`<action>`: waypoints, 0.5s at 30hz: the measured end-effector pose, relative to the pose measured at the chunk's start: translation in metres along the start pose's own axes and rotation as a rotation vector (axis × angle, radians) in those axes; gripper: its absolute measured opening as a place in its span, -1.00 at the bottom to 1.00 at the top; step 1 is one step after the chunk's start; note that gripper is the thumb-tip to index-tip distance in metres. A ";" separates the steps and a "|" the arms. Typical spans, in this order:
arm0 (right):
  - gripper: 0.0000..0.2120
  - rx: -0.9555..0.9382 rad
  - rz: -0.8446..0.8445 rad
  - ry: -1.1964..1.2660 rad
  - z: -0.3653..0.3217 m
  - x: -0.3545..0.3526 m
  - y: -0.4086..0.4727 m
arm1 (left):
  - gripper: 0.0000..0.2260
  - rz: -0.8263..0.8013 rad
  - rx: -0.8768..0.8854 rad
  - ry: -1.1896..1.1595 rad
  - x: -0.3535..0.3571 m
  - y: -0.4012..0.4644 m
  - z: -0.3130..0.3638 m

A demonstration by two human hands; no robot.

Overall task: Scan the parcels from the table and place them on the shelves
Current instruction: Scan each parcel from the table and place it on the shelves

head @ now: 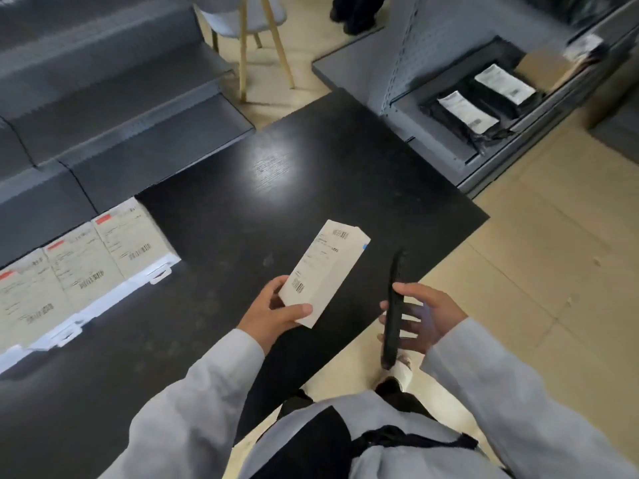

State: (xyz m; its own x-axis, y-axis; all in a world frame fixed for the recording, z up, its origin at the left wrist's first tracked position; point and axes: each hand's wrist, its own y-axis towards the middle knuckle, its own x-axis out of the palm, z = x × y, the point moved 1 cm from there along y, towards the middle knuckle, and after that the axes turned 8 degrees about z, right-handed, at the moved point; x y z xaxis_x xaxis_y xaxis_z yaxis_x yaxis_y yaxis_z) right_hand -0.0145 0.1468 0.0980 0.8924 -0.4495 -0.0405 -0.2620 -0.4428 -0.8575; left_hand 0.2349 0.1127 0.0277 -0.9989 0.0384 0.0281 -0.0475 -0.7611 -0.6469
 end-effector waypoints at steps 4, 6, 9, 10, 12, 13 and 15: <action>-0.18 -0.137 -0.040 0.078 -0.021 -0.045 -0.007 | -0.46 -0.043 0.131 0.138 0.075 -0.021 0.037; -0.27 -0.192 -0.073 0.169 -0.034 -0.070 -0.010 | -0.39 -0.024 0.239 0.248 0.113 -0.027 0.049; -0.21 -0.320 -0.042 0.292 -0.049 -0.108 -0.013 | -0.27 -0.037 0.336 0.340 0.165 -0.036 0.064; -0.20 -0.368 -0.030 0.319 -0.056 -0.125 -0.014 | -0.26 -0.045 0.361 0.355 0.186 -0.037 0.070; -0.19 -0.436 0.000 0.361 -0.064 -0.146 -0.014 | -0.24 -0.060 0.404 0.364 0.210 -0.040 0.078; -0.18 -0.462 0.002 0.395 -0.069 -0.164 -0.014 | -0.22 -0.079 0.432 0.364 0.229 -0.042 0.083; -0.19 -0.491 -0.001 0.451 -0.077 -0.196 -0.011 | -0.18 -0.123 0.474 0.360 0.266 -0.043 0.089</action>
State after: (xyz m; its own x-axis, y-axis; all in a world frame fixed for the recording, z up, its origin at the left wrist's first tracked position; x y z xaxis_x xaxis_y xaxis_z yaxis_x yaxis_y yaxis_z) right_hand -0.2149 0.1803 0.1550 0.6795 -0.6821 0.2703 -0.4931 -0.6974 -0.5201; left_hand -0.0293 0.0981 0.1309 -0.9258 0.2982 -0.2321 -0.2416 -0.9394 -0.2433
